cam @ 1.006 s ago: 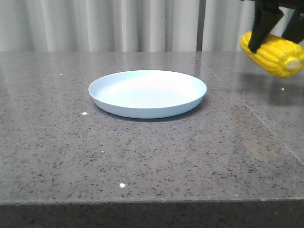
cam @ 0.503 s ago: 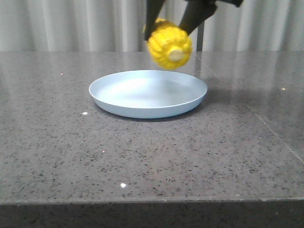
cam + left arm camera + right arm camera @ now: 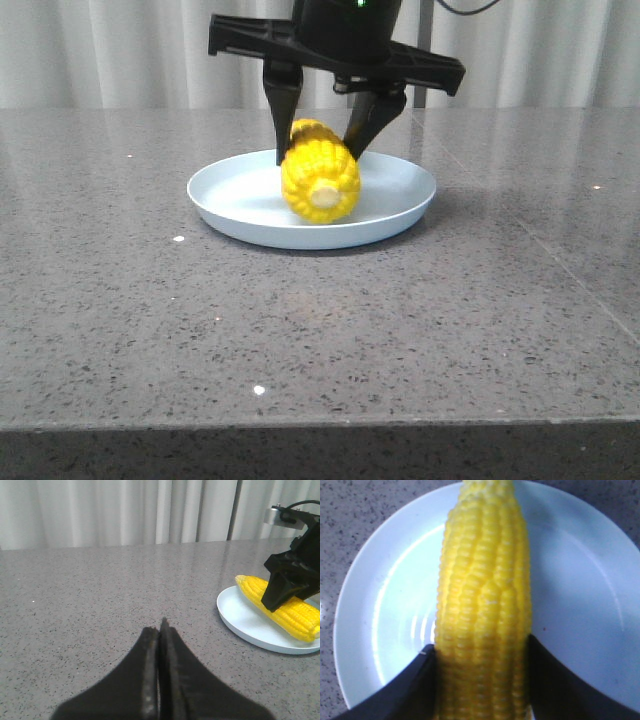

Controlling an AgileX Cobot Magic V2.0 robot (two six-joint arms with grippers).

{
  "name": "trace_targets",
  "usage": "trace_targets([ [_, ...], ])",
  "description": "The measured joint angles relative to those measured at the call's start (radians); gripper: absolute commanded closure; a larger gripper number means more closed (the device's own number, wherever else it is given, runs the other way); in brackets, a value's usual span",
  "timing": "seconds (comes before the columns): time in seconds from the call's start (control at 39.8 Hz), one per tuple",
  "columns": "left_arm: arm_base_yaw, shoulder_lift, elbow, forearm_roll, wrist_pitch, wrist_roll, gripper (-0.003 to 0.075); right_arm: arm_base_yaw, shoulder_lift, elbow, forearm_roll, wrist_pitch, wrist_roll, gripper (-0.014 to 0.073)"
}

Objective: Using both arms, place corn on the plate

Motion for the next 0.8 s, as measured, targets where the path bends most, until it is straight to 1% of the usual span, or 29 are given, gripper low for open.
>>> trace_targets([
  [0.03, 0.0, 0.0, 0.0, 0.0, 0.0, 0.0, 0.0741, 0.0, 0.003, 0.0, -0.002, 0.001, 0.002, 0.0451],
  [0.1, 0.0, 0.0, 0.0, 0.0, 0.0, 0.0, 0.0741, 0.0, 0.004, 0.0, -0.002, 0.003, 0.004, 0.0385],
  [0.25, 0.0, 0.0, 0.0, 0.0, 0.0, 0.0, 0.0741, 0.0, 0.004, -0.002, -0.002, 0.007, 0.006, 0.0151],
  [0.3, 0.0, 0.0, 0.0, 0.0, 0.0, 0.0, 0.0741, 0.0, 0.004, -0.004, -0.002, 0.009, 0.006, 0.0082],
  [0.35, 0.0, 0.0, 0.0, 0.0, 0.0, 0.0, 0.0741, 0.0, 0.004, -0.004, 0.0, 0.011, 0.006, 0.0036],
  [0.4, 0.0, 0.0, 0.0, 0.0, 0.0, 0.0, 0.0741, 0.0, 0.004, -0.004, 0.0, 0.015, 0.006, 0.002],
  [0.58, 0.0, 0.0, 0.0, 0.0, 0.0, 0.0, 0.0741, -0.004, -0.035, -0.004, 0.0, 0.011, 0.006, 0.0022],
  [0.68, 0.0, 0.0, 0.0, 0.0, 0.0, 0.0, 0.0741, -0.031, -0.085, -0.004, 0.0, 0.009, -0.001, 0.0023],
  [0.75, 0.0, 0.0, 0.0, 0.0, 0.0, 0.0, 0.0741, -0.068, -0.121, -0.004, 0.0, 0.017, -0.031, 0.0045],
  [0.8, 0.0, 0.0, 0.0, 0.0, 0.0, 0.0, 0.0741, -0.099, -0.144, -0.004, 0.0, 0.035, -0.065, 0.0087],
])
